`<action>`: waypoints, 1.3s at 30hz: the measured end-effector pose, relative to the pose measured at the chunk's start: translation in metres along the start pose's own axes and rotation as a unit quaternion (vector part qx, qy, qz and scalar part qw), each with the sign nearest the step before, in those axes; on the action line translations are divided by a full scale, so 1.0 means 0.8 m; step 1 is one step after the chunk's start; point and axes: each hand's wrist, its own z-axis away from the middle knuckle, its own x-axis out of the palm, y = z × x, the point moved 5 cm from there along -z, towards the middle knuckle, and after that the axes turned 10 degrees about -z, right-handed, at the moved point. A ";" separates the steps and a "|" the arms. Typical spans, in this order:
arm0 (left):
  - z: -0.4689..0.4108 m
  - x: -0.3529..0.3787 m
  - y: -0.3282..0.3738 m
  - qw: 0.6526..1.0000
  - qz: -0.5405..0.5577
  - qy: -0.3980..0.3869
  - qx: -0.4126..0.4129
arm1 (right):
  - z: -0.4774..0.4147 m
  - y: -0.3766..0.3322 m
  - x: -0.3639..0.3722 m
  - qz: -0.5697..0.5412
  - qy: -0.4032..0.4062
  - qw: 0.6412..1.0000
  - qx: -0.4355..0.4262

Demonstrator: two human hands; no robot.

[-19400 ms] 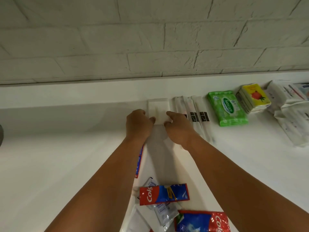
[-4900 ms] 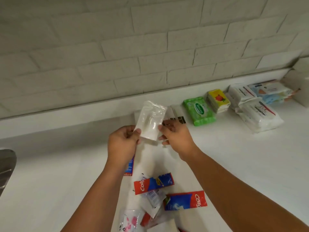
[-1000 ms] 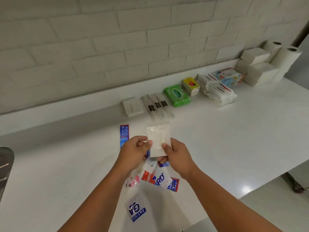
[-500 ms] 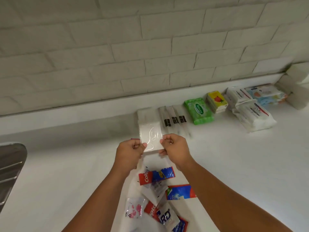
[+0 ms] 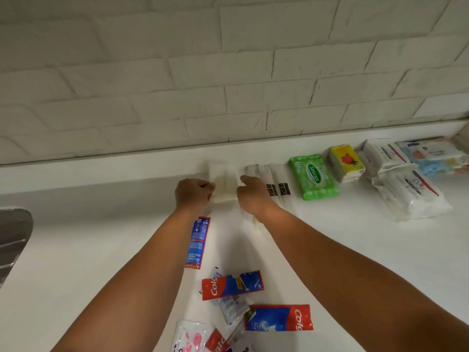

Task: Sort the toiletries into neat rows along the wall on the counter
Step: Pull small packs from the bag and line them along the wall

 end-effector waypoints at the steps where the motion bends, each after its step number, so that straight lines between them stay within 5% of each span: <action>1: -0.003 0.003 0.000 1.000 -0.015 0.000 0.000 | -0.001 -0.001 0.002 0.000 -0.010 1.000 0.008; 18: -0.005 0.023 0.007 0.980 -0.196 0.014 0.012 | -0.014 -0.001 0.017 0.082 -0.052 0.995 -0.014; 25: 0.047 -0.013 0.024 0.977 -0.181 0.045 0.100 | 0.041 -0.020 0.010 0.164 -0.044 0.978 -0.125; 30: 0.126 -0.044 0.006 0.976 -0.160 0.020 0.144 | 0.119 0.003 0.015 0.154 -0.062 0.971 -0.171; 39: 0.228 -0.033 -0.095 0.968 -0.203 -0.085 0.119 | 0.247 0.080 0.065 0.325 -0.099 0.919 -0.202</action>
